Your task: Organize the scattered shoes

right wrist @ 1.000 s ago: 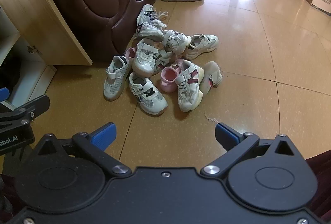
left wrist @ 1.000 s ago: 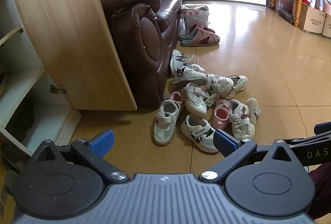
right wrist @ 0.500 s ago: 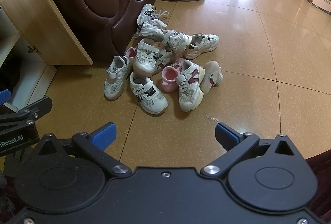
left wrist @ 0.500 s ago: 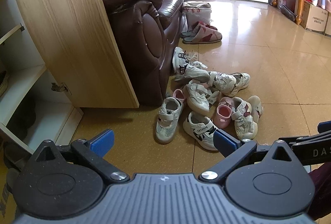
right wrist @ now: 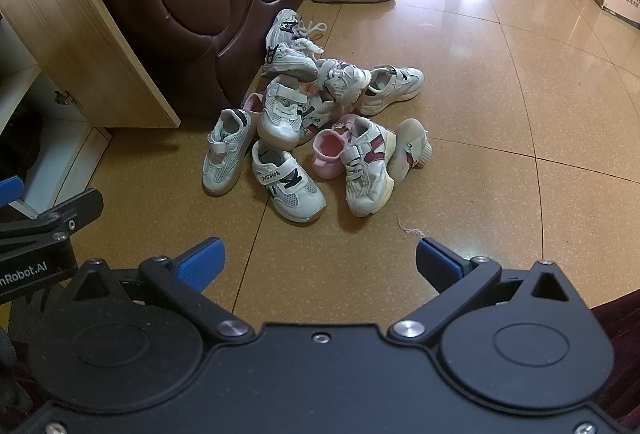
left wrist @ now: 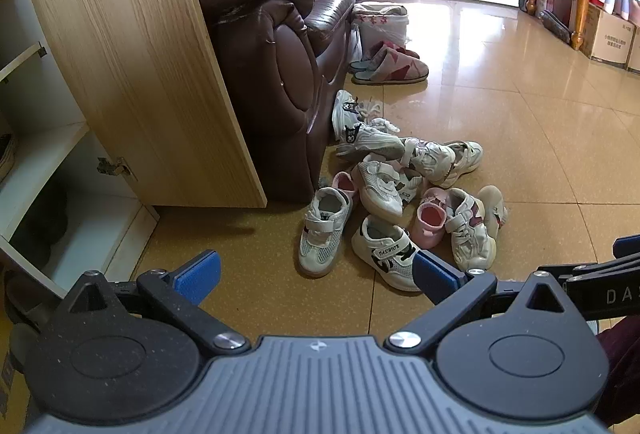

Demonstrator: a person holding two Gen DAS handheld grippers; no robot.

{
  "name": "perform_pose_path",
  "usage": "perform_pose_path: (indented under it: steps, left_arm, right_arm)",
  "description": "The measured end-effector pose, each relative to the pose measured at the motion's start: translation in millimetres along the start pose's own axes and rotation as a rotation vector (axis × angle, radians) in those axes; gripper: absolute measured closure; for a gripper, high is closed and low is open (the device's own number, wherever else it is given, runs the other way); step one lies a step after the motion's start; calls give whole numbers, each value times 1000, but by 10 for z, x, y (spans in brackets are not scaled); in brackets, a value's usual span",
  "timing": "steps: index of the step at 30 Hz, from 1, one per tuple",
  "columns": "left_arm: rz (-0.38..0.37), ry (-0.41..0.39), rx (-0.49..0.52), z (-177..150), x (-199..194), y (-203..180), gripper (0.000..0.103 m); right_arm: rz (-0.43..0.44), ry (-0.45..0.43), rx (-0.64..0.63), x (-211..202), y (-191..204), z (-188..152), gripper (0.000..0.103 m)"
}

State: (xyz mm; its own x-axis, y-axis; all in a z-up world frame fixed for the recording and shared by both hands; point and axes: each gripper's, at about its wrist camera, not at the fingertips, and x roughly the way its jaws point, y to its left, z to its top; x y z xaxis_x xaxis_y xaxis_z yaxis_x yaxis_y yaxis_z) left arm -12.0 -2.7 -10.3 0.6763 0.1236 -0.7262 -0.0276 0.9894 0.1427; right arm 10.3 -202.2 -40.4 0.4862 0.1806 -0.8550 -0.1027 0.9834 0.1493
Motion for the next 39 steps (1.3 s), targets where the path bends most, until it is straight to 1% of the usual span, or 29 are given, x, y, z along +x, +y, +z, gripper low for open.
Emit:
perform_pose_path:
  steps: [11,15,17,21,24,27,28,30,33,35,36,38,39]
  left_arm:
    - [-12,7,-24,11,32,31,0]
    - [-26,15,-66,18,68,70,0]
    - [-44,10,-90,15,74,97,0]
    - [-87,-19,-106,5,77,132,0]
    - [-141,-30,-117,-22,73,159,0]
    - [-157,-42,-119,-14,75,172,0]
    - [-161,-46,-121,0,81,183,0]
    - [-155,-49,-132,67,107,214,0]
    - [-138,-56,-129,168,177,266,0]
    - [-136,-59,-124,237,279,307,0]
    - [-134,-60,-121,271,330,328,0]
    - [-132,-62,-116,339,431,369,0]
    - [-131,-63,-114,373,482,390,0]
  right_arm:
    - [-2,3,-6,-11,-5,17,0]
    - [-2,-3,0,-2,18,6,0]
    - [-3,-4,1,-3,16,4,0]
    - [-4,-6,-2,3,12,8,0]
    - [-3,-18,-4,-15,-3,31,0]
    - [31,-71,-53,-116,-8,62,0]
    - [30,-82,-69,-139,-8,78,0]
    - [38,-116,-95,-198,-39,164,0]
    - [51,-123,-94,-240,-118,326,0]
    - [74,-108,-93,-239,-207,521,0]
    - [77,-102,-94,-235,-230,561,0]
    - [99,-70,-84,-176,-297,768,0]
    - [110,-71,-82,-182,-310,799,0]
